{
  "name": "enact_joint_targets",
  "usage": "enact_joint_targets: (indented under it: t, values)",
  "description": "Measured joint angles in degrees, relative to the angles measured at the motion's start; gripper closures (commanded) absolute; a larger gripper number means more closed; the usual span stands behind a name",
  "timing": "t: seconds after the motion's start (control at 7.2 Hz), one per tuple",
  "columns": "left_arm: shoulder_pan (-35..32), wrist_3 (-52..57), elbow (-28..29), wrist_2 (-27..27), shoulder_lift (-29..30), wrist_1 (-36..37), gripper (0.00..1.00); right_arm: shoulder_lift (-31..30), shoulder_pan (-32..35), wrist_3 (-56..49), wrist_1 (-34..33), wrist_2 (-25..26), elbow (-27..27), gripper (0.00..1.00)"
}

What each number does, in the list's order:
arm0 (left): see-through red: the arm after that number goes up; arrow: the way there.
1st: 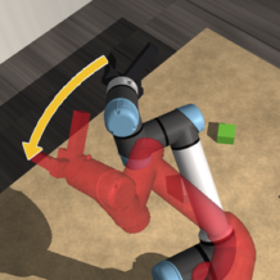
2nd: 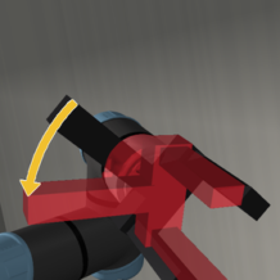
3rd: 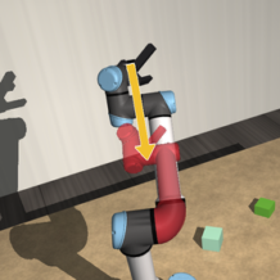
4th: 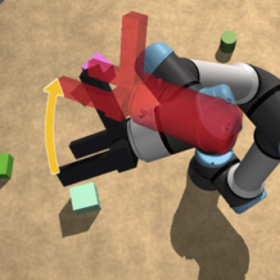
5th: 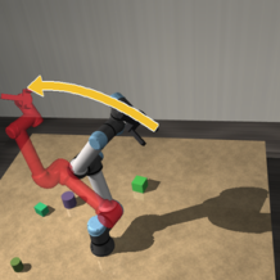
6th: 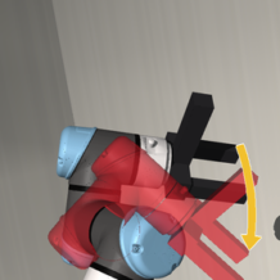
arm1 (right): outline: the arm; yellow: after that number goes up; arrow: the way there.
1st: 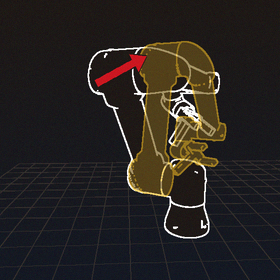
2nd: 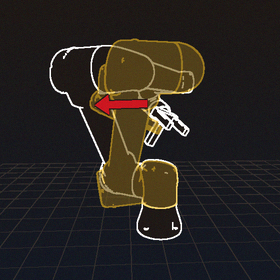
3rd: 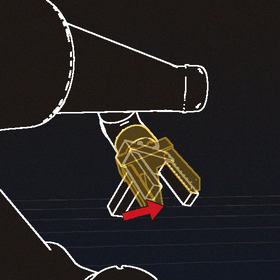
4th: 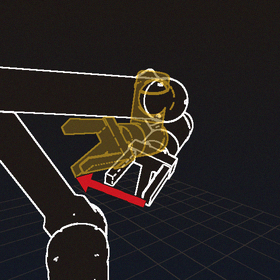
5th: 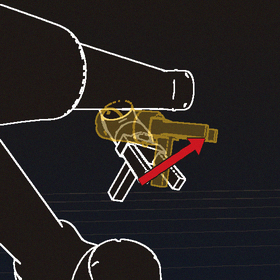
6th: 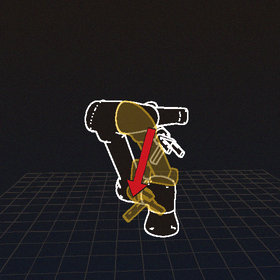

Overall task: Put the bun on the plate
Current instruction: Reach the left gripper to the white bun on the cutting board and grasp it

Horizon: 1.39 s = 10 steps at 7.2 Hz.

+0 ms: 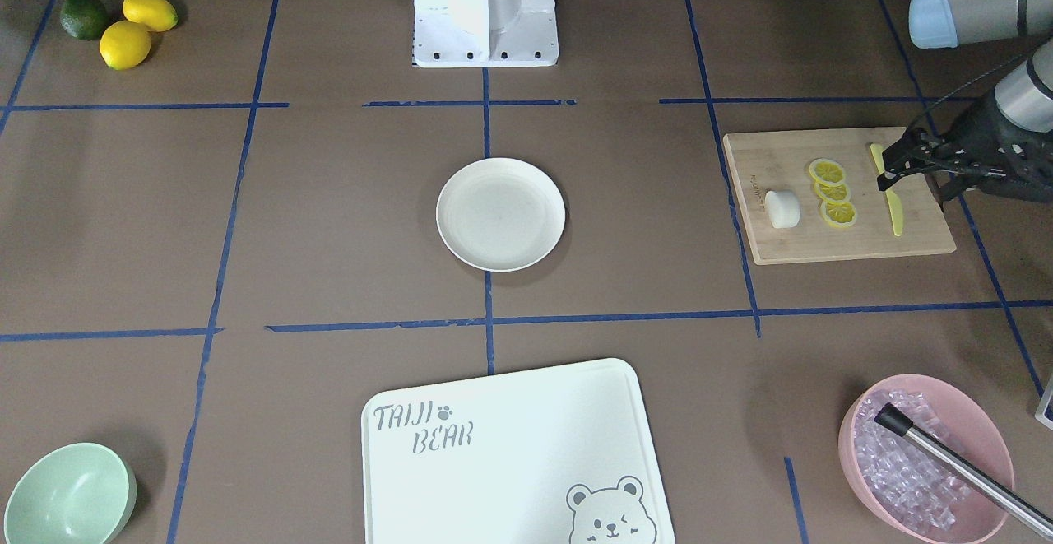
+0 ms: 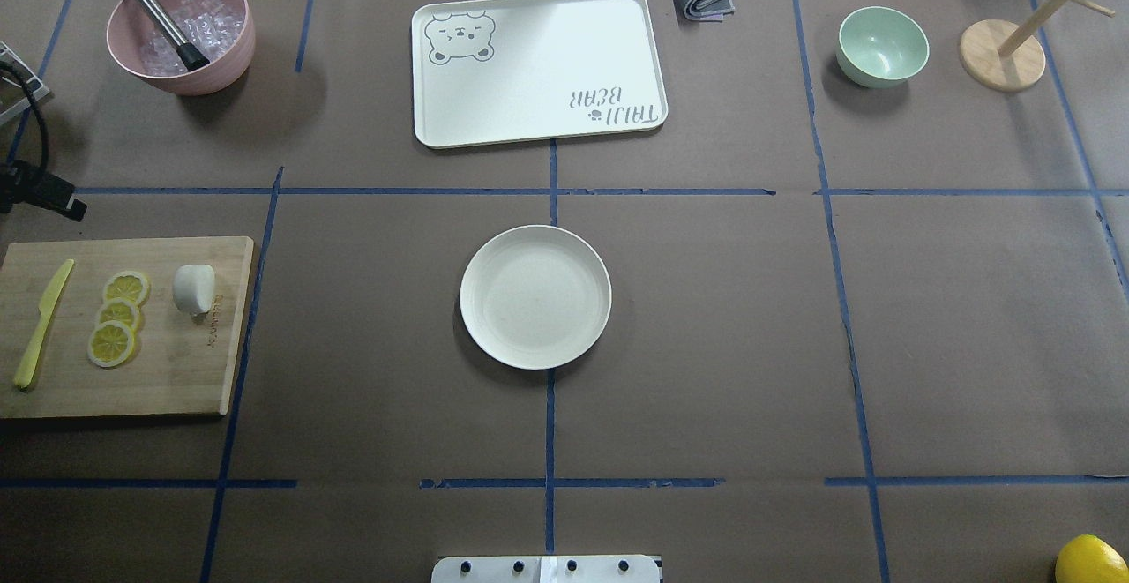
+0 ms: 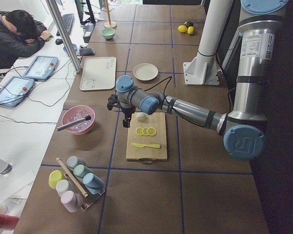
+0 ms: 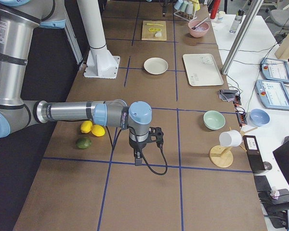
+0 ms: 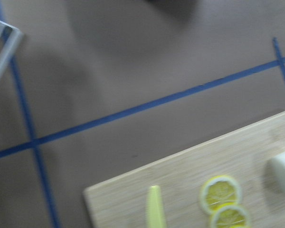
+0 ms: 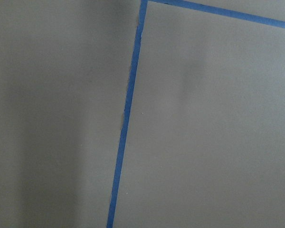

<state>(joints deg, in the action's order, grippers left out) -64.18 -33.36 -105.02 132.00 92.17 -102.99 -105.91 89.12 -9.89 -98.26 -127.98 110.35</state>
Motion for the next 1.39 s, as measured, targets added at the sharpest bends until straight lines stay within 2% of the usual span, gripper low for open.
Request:
enact_joint_targets:
  t: [0.42, 0.69, 0.83, 0.97, 1.11, 1.25, 1.39]
  values:
    - [12.5, -16.6, -0.2, -9.8, 1.1, -4.4, 0.00, 0.0, 0.0, 0.0, 0.0, 0.0, 0.0, 0.00]
    - [18.5, -19.5, 1.6, -13.6, 1.9, -5.6, 0.00, 0.0, 0.0, 0.1, 0.0, 0.0, 0.0, 0.00]
    - [20.0, -19.6, 3.0, -14.2, 2.4, -6.2, 0.04, 0.0, 0.0, 0.1, 0.0, 0.0, 0.0, 0.00]
    - [20.7, -19.5, 4.3, -14.4, 2.9, -6.6, 0.49, 0.0, 0.0, 0.2, 0.0, 0.0, 0.0, 0.00]
    - [20.9, -19.3, 4.8, -14.4, 3.1, -6.7, 0.74, 0.0, 0.0, 0.2, 0.0, 0.0, 0.0, 0.00]
    - [20.9, -19.3, 4.9, -14.4, 3.2, -6.7, 0.81, 0.0, 0.0, 0.2, 0.0, -0.1, 0.0, 0.00]
    - [20.9, -19.3, 4.7, -14.3, 3.3, -6.6, 0.82, 0.0, 0.0, 0.3, 0.0, -0.1, 0.0, 0.00]
